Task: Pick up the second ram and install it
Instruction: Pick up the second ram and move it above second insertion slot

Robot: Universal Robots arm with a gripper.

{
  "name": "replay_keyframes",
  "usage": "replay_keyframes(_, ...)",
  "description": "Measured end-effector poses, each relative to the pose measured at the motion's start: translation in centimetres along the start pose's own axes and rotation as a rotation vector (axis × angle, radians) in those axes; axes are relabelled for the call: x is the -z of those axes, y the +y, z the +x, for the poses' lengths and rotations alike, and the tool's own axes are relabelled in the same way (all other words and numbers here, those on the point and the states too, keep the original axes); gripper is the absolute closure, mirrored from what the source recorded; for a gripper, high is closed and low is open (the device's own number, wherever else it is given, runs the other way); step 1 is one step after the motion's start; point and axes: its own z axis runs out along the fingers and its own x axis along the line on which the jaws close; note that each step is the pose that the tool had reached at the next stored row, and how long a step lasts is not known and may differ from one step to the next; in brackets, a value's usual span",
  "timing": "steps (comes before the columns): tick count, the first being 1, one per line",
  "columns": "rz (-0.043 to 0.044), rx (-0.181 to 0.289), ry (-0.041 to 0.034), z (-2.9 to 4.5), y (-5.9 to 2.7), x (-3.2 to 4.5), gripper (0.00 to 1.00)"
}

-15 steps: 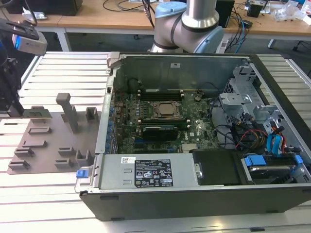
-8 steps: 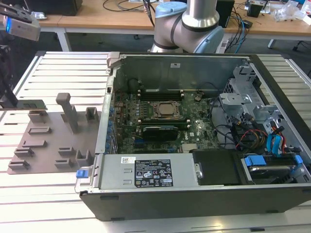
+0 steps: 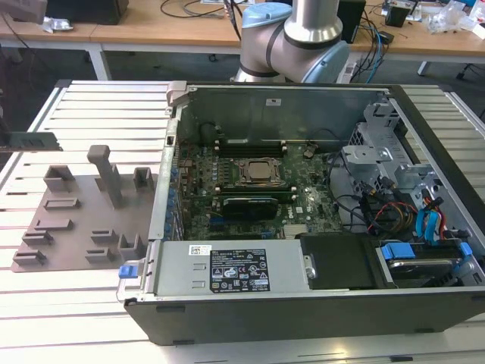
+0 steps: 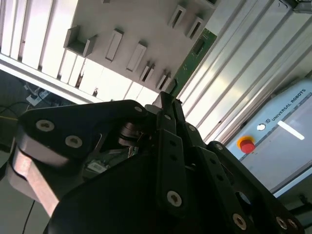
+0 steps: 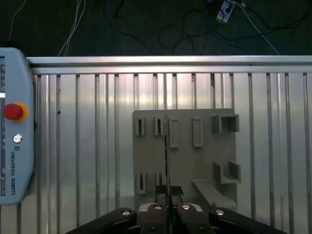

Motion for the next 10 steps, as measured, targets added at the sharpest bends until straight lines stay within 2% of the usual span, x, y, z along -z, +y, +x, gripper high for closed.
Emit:
replay_keyframes(2,0.0,0.0,-0.0001,0.0,0.02,0.37,0.87)
replay_keyframes(8,-0.0001,0.0,0.0,0.0,0.01,0.4,0.87)
replay_keyframes(9,-0.0003,0.0,0.0002,0.0,-0.11,0.43,0.87)
replay_keyframes(10,-0.0001,0.0,0.0005,-0.01,-0.65,0.43,0.87)
